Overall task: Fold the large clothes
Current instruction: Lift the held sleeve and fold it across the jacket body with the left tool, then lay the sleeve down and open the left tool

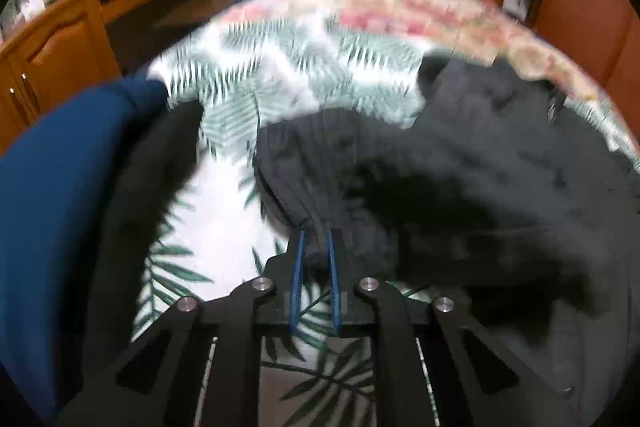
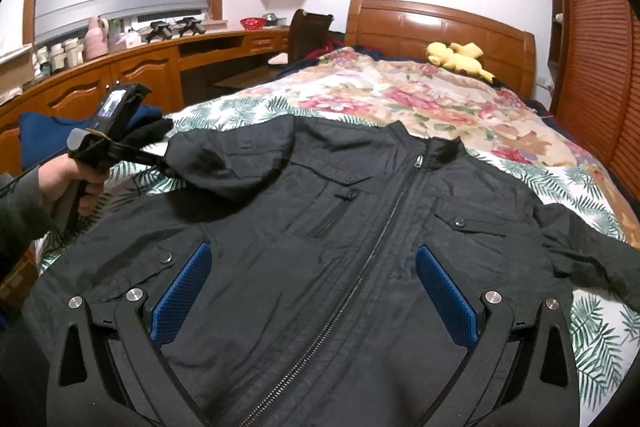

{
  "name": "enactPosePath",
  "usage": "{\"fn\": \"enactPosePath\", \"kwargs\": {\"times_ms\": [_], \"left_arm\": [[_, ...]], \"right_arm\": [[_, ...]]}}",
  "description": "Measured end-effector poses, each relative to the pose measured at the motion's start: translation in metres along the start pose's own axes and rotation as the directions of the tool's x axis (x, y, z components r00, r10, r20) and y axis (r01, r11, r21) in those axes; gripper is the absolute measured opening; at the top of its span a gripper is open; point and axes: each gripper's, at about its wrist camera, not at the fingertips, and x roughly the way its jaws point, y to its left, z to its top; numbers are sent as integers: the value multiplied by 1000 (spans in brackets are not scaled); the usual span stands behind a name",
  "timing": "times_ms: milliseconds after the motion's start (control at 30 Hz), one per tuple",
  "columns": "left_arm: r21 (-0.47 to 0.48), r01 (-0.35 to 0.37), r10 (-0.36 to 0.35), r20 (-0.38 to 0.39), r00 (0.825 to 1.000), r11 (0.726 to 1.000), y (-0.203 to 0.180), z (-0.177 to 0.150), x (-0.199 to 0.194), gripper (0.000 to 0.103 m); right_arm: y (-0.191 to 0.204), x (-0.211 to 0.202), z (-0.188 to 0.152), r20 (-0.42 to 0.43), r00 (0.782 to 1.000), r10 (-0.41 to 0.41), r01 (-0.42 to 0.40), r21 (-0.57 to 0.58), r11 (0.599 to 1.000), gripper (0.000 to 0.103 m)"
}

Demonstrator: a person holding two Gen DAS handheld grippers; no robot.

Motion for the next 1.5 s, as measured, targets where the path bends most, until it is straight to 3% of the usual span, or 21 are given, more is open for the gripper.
{"fn": "enactPosePath", "kwargs": {"times_ms": [167, 400, 700, 867, 1133, 1333, 1500], "left_arm": [[19, 50, -52, 139, 989, 999, -26, 15, -58, 8], [131, 130, -160, 253, 954, 983, -85, 29, -143, 8], [249, 232, -300, 286, 910, 940, -154, 6, -218, 8], [274, 277, -347, 257, 902, 921, -173, -32, -231, 8], [267, 244, -305, 219, 927, 932, -175, -82, -207, 8], [238, 261, -313, 213, 926, 936, -163, -97, -188, 8], [238, 272, -328, 244, 913, 933, -154, -105, -197, 10]], "right_arm": [[-8, -14, 5, 24, 1000, -17, 17, 10, 1000, 103], [-26, -44, 6, 59, 996, -67, 64, 46, 997, 103], [-52, -71, -3, 62, 989, -136, 130, 93, 987, 103], [-57, -80, -17, 38, 987, -155, 151, 94, 984, 103], [-48, -82, -32, -6, 985, -170, 170, 61, 984, 103], [-37, -73, -30, -20, 987, -159, 159, 33, 987, 103], [-31, -60, -35, -39, 989, -142, 144, 41, 989, 103]]}}
